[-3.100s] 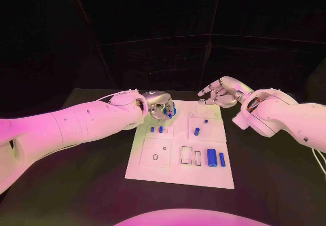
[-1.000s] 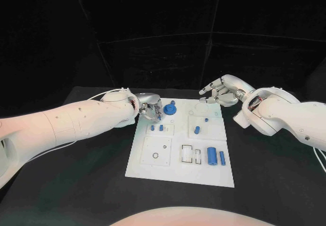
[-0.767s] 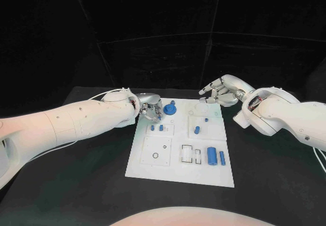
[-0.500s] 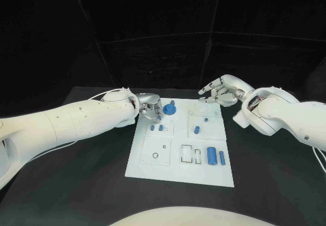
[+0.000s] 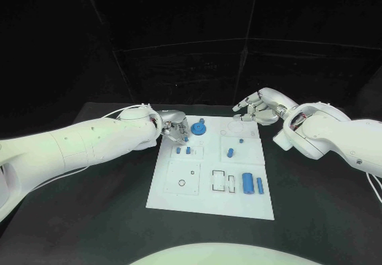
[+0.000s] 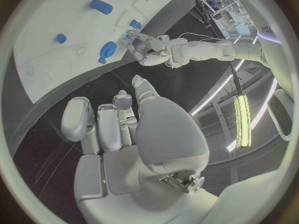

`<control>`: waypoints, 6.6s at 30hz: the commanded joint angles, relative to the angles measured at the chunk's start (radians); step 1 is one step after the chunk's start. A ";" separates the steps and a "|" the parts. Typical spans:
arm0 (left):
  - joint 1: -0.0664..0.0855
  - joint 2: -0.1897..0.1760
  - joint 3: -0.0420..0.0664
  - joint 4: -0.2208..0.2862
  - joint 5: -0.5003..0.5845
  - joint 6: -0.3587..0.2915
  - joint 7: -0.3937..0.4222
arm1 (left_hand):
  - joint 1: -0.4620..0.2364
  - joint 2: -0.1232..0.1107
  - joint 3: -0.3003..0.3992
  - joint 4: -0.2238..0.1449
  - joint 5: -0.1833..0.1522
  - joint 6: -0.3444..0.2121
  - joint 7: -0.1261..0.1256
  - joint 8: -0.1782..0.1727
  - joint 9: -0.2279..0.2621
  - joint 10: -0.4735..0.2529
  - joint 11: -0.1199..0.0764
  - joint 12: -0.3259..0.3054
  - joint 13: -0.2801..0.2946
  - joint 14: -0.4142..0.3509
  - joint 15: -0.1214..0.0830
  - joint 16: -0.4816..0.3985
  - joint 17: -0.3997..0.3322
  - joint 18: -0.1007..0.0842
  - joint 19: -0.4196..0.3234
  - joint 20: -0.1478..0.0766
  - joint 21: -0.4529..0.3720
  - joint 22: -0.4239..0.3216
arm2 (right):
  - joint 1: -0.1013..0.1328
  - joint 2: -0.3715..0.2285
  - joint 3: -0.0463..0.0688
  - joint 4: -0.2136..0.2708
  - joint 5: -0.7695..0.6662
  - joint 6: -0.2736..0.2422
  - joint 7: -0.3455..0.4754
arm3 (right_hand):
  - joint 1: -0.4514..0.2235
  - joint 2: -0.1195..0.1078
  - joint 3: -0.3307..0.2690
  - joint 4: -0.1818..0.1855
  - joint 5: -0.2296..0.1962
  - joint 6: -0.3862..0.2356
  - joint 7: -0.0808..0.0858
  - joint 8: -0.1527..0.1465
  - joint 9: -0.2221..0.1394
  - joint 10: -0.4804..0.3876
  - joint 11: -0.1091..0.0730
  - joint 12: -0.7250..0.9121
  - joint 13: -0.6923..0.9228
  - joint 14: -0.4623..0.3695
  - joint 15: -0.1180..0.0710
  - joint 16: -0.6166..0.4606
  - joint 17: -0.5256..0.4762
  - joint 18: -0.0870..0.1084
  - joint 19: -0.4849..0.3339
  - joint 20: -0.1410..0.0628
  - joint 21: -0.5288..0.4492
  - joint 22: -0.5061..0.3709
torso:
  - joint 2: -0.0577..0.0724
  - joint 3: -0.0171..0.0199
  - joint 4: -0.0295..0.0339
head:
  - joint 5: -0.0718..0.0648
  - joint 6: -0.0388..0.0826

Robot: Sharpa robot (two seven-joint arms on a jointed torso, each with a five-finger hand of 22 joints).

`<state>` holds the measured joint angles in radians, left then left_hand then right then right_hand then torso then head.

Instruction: Assemble the parts on the task board

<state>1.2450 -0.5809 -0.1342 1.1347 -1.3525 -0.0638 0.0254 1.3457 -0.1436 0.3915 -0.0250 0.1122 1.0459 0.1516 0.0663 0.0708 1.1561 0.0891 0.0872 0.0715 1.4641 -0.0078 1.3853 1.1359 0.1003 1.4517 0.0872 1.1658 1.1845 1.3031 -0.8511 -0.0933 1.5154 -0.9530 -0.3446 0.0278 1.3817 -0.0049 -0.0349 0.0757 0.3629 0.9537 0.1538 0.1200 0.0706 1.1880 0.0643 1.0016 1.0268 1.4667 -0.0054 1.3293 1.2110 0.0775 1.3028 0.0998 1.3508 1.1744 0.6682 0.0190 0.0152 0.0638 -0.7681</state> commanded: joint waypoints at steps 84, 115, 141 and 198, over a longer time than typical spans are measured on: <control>-0.004 -0.282 -0.001 0.347 1.384 -0.278 0.568 | -0.016 0.069 -0.098 0.037 0.003 0.021 0.012 0.042 -0.002 0.002 0.002 0.074 0.010 -0.159 0.014 -0.265 -0.463 0.083 -0.198 0.019 -0.582 -0.479 | -0.090 0.102 -0.001 -0.115 -0.739 0.229 -0.206 | 0.081 -0.100 0.381 -0.039 -0.203 0.125 0.005 -0.043 0.001 -0.057 0.022 -0.811 -0.892 0.029 0.009 -0.083 -0.110 0.001 0.043 0.012 0.019 0.055 | 0.001 -0.0003 -0.0003 | -0.080 0.013; -0.004 -0.285 -0.001 0.336 1.404 -0.290 0.563 | -0.007 0.072 -0.095 0.032 0.003 0.014 0.014 0.043 -0.002 -0.007 0.004 0.078 0.009 -0.159 0.015 -0.263 -0.463 0.082 -0.195 0.019 -0.585 -0.483 | -0.093 0.064 0.000 -0.049 -0.749 0.068 -0.229 | 0.074 -0.061 0.497 -0.082 -0.245 0.197 -0.015 -0.025 0.011 0.019 0.000 -0.808 -0.901 0.028 -0.009 -0.080 -0.138 -0.017 0.095 -0.005 0.077 0.144 | -0.002 -0.0007 0.0000 | -0.081 0.015; -0.003 -0.284 -0.001 0.344 1.404 -0.272 0.562 | -0.004 0.070 -0.095 0.030 0.003 0.010 0.016 0.044 -0.003 -0.011 0.006 0.080 0.008 -0.161 0.016 -0.264 -0.466 0.082 -0.195 0.020 -0.587 -0.484 | -0.091 0.083 0.027 0.190 -0.716 0.063 -0.252 | 0.049 -0.074 0.503 -0.087 -0.263 0.201 -0.016 -0.029 0.011 0.024 0.000 -0.818 -0.903 0.028 -0.010 -0.077 -0.143 -0.018 0.096 -0.006 0.081 0.148 | 0.001 -0.0021 -0.0001 | -0.051 0.007; -0.003 -0.270 -0.001 0.343 1.404 -0.264 0.551 | -0.004 0.069 -0.097 0.029 0.002 0.008 0.017 0.046 -0.002 -0.013 0.007 0.083 0.008 -0.162 0.017 -0.264 -0.469 0.082 -0.194 0.020 -0.588 -0.486 | -0.198 0.289 0.010 0.053 -0.726 0.193 -0.202 | 0.032 -0.077 0.500 -0.086 -0.256 0.197 -0.015 -0.034 0.009 0.022 0.002 -0.826 -0.906 0.026 -0.009 -0.081 -0.154 -0.017 0.091 -0.005 0.078 0.143 | 0.000 -0.0020 -0.0007 | -0.001 -0.019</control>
<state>1.2407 -0.8516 -0.1358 1.4769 0.0493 -0.3404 0.5698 1.3320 -0.0757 0.2939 0.0095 0.1122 1.0613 0.1696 0.1088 0.0687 1.1524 0.0966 0.1669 0.0803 1.3062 0.0092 1.1183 0.6680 0.1693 1.2569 0.1105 0.5810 0.6999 1.1040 -0.5633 -0.0835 1.5674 -1.6729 -0.1680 -0.1812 1.4249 -0.0827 0.4633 -0.0118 0.1042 1.1456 0.1390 0.0802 0.0784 1.2023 0.0643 0.1802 0.1226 1.4651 -0.0110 1.2516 1.0577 0.0773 1.3924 0.0928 1.4284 1.3075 0.6685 0.0175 0.0148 0.0623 -0.7877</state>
